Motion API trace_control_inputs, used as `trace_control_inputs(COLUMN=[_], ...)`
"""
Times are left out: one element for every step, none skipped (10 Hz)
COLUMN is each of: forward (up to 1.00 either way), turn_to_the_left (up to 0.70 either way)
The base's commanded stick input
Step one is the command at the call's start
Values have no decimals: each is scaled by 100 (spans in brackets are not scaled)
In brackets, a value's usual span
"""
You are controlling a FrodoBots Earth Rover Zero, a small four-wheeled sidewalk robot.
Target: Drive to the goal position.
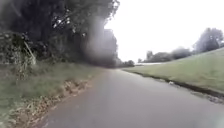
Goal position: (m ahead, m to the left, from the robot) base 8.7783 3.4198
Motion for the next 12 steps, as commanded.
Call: trace_control_inputs(forward=[70, 70, 70, 70, 70, 70, 70, 70, 70, 70, 70, 70], turn_to_the_left=[0, 0, 0, 0, 0, 0, 0, 0, 0, 0, 0, 0])
